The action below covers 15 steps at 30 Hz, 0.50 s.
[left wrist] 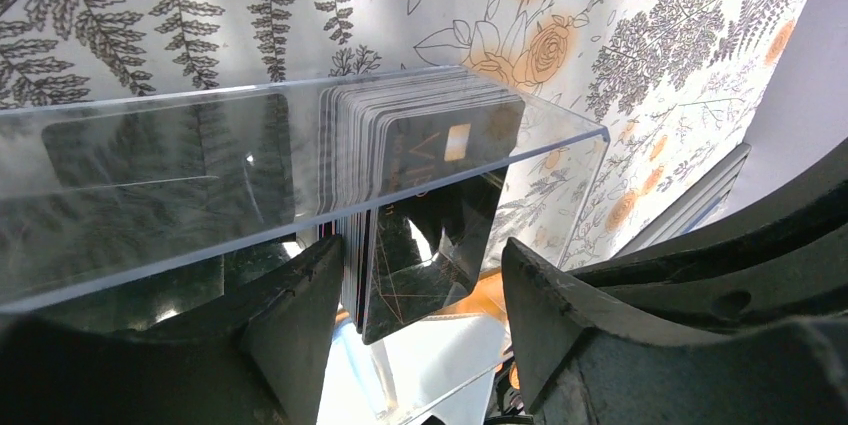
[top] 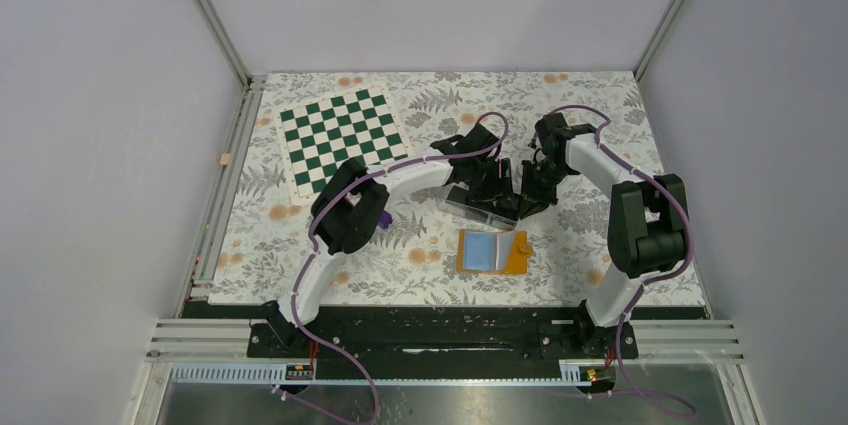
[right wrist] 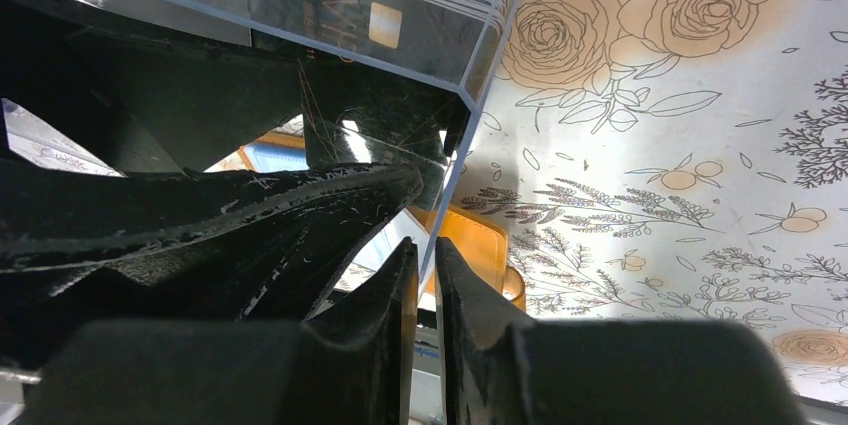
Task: Put the credit cards into the card holder
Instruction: Pick up the credit card from the storage box.
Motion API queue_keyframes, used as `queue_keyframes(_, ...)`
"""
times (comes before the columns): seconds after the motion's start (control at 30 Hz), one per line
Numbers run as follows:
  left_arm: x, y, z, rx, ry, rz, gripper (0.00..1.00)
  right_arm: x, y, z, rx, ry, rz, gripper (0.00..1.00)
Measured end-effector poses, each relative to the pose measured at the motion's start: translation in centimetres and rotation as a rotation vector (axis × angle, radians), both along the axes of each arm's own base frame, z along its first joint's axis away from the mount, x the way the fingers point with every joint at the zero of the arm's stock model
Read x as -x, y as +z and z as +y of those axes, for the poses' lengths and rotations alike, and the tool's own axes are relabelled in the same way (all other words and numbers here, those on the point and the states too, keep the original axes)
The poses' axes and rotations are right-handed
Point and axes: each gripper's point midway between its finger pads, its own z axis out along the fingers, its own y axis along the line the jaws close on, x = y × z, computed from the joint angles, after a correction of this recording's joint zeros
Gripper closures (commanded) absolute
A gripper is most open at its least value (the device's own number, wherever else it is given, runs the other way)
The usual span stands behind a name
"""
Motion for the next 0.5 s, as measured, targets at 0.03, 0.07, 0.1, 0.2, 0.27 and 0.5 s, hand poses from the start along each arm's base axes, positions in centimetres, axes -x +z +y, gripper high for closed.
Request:
queue_keyframes(0.03,0.04,0.02,-0.19,0.005,-0.003,-0.002,0.41,0.01,0.00,-0.01,0.001,0.000,0.000,0.82)
queue_keyframes(0.07,0.05,0.05,-0.28,0.009,-0.005,-0.003,0.41,0.03,-0.01,-0.03,0.001,0.000,0.001,0.82)
queue_keyframes(0.1,0.07,0.12,-0.35,0.013,-0.006,-0.002,0.41,0.07,0.00,-0.05,0.002,0.000,0.003,0.82)
queue_keyframes(0.2,0.12,0.22,-0.52,0.024,-0.008,0.001,0.41,0.15,-0.01,-0.10,0.004,0.004,0.005,0.82)
queue_keyframes(0.27,0.10,0.19,-0.53,0.025,-0.007,0.000,0.40,0.15,-0.01,-0.14,0.004,0.004,0.005,0.82)
queue_keyframes(0.5,0.01,0.26,-0.07,0.003,-0.003,-0.013,0.35,0.15,0.00,-0.12,0.002,0.004,0.005,0.82)
